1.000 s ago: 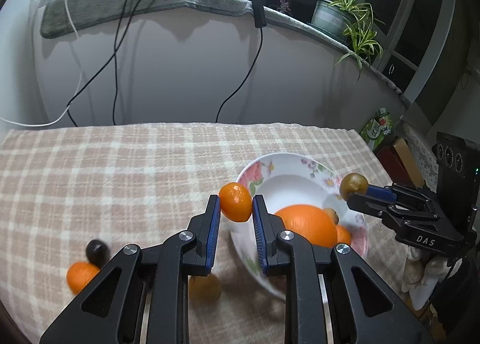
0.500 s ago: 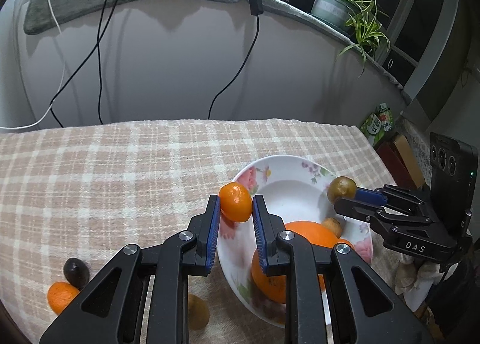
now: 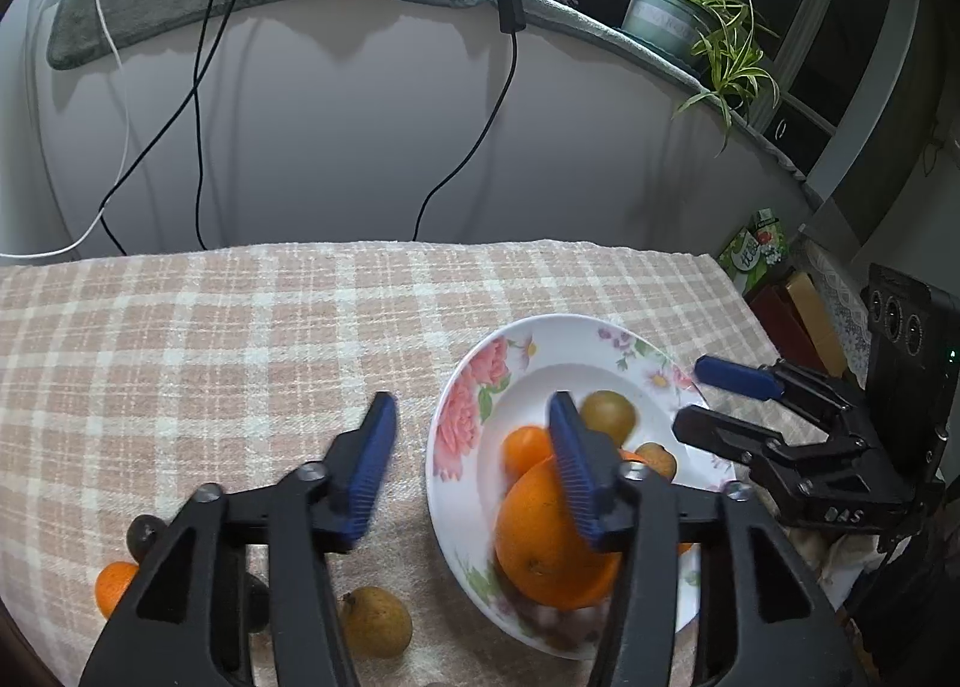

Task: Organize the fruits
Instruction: 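Lower the kiwi into the plate and open the right tool, then move the right tool to the black plums on the tablecloth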

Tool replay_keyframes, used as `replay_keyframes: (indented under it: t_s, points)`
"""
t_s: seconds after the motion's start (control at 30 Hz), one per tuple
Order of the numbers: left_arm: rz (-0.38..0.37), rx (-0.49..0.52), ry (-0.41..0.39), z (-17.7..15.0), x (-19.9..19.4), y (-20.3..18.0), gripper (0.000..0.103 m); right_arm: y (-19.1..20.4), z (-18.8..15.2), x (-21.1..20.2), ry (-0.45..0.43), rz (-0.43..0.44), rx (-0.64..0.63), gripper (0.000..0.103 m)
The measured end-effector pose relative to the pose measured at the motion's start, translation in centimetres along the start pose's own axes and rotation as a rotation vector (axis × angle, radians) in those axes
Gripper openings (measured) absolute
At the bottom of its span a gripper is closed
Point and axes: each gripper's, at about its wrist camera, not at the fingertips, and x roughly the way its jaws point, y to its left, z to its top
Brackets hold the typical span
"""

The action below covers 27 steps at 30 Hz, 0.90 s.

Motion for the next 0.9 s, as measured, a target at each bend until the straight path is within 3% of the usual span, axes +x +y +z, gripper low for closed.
replay_keyframes:
  t_s: [0.03, 0.2, 0.6, 0.9]
  points:
    - [0.001, -0.002, 0.0, 0.0, -0.1, 0.0, 0.066, 0.2, 0.0, -0.2, -0.009, -0.013, -0.007, 0.078]
    - [0.014, -0.006, -0.006, -0.1, -0.5, 0.0, 0.071, 0.5, 0.1, -0.9, -0.029, -0.012, -0.016, 0.087]
    - [0.066, -0.008, -0.037, -0.6, -3.2, 1.1, 0.072, 2.3, 0.1, -2.5, -0.049, -0.005, -0.048, 0.088]
    - [0.12, -0.053, -0.082, -1.9, -7.4, 4.6, 0.072, 6.7, 0.2, -4.3, -0.076, 0.053, -0.133, 0.088]
